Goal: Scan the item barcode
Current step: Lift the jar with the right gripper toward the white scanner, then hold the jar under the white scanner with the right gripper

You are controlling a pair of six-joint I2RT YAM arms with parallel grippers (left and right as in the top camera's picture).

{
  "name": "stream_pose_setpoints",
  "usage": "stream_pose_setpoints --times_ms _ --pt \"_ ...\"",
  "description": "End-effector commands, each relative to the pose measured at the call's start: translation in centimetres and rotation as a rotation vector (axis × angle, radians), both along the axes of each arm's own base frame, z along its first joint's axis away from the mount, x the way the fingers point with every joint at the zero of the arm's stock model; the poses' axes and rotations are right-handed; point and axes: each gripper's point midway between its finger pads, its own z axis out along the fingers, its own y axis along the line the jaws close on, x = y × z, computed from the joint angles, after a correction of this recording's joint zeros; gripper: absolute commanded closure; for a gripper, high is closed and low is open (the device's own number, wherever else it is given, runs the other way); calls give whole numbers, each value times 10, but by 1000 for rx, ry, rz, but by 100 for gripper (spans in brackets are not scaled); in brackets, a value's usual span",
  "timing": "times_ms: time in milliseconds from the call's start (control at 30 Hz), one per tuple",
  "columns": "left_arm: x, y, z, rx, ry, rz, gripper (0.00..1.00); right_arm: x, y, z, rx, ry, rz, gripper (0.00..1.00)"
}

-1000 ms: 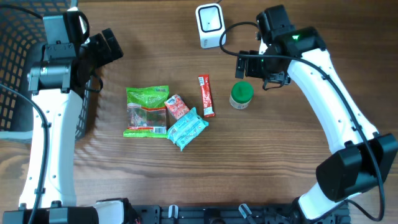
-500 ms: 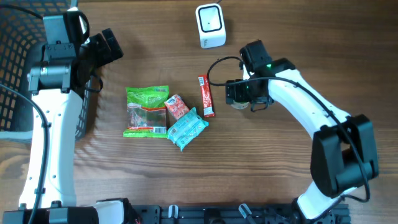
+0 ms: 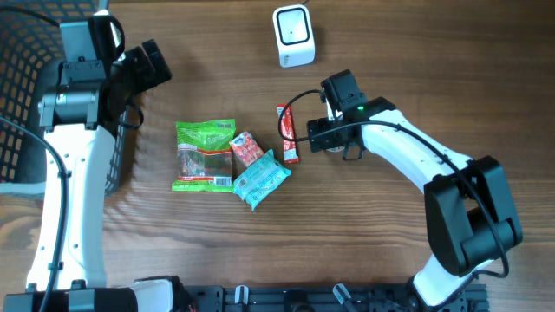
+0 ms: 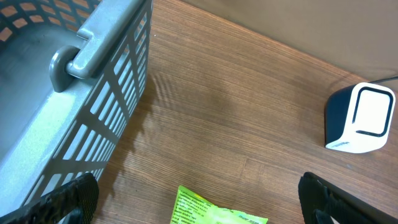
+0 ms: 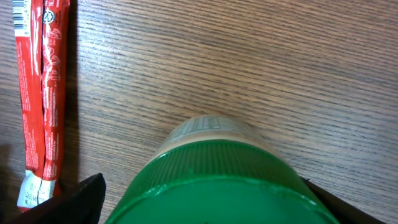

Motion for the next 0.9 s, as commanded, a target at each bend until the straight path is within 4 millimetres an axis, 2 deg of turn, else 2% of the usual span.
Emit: stream_pose_setpoints --times_ms 0,100,167,200,233,300,333,433,467,500,600,700,733,800,867 --pt "0 2 7 9 -18 -1 0 -6 -11 -12 -66 16 6 8" --pt "0 2 7 9 -18 -1 0 -6 -11 -13 -65 17 3 16" --pt "0 2 7 9 -18 -1 0 -7 -12 -13 -68 21 5 27" --pt "0 2 7 9 -18 -1 0 -6 -11 -12 -65 15 4 42" --pt "0 2 7 9 -18 -1 0 -4 -11 -10 -63 12 3 49" --pt "0 2 7 9 -18 -1 0 3 -7 6 -51 -15 3 53" --pt "0 2 7 9 -18 -1 0 9 -4 23 -37 -46 2 58" --pt "0 2 7 9 -18 -1 0 19 0 83 12 -156 0 59" --pt "0 2 7 9 -18 -1 0 20 1 101 28 -192 0 59" --pt "0 2 7 9 -18 -1 0 20 0 131 53 -256 6 58" --pt "0 2 7 9 -18 -1 0 14 5 185 121 -379 59 58" --pt "0 2 7 9 -18 -1 0 21 16 226 191 -460 80 59" --pt "0 2 7 9 -18 -1 0 30 20 246 211 -509 80 59" --pt "0 2 7 9 -18 -1 0 52 30 273 230 -589 95 58" --pt "0 2 7 9 -18 -1 0 74 40 270 227 -588 100 55"
